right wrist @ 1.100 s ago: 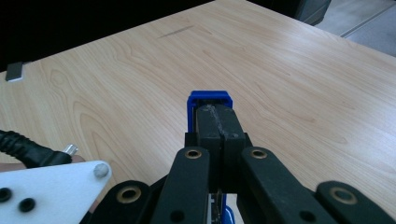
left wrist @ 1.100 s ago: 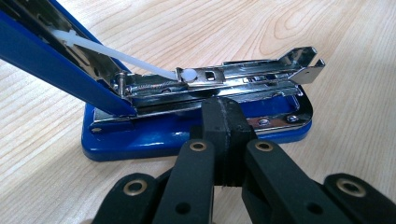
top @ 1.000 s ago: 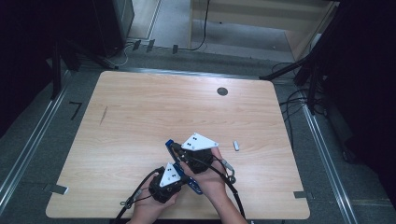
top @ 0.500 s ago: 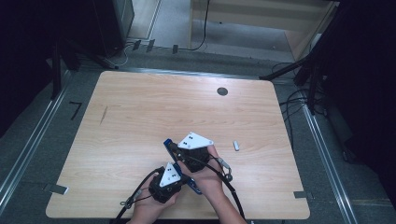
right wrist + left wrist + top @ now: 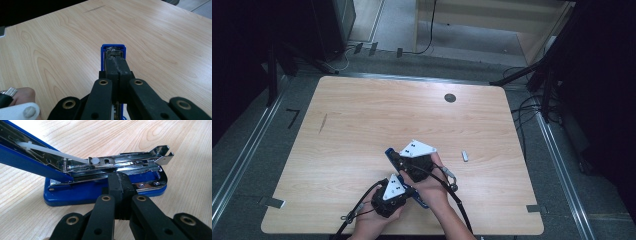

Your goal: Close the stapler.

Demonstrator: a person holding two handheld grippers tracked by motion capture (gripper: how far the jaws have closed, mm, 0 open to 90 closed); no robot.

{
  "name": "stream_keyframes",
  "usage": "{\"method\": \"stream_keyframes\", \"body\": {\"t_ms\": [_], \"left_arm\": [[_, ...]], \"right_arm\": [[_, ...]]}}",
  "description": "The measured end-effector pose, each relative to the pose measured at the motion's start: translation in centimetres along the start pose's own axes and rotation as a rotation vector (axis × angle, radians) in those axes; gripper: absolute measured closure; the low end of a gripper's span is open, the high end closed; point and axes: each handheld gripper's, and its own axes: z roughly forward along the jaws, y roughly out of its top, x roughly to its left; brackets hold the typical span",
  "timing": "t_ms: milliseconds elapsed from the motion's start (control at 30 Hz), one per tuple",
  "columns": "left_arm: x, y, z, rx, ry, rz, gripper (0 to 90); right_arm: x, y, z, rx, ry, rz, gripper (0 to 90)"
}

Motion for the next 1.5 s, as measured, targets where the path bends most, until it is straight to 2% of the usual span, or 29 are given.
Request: {"method": "stream_keyframes", "body": {"t_ms": [1167, 1500], "left_arm": [[0.0, 0.0, 0.0, 0.006, 0.000, 0.006, 90.0], [0.0, 0.0, 0.0, 0.006, 0.000, 0.007, 90.0]], "right_arm": [[-0.3, 0.0, 2.5, 0.052, 0.023, 0.031, 90.0], [-0.3, -0.3, 3.2, 0.085, 0.024, 0.034, 90.0]]}}
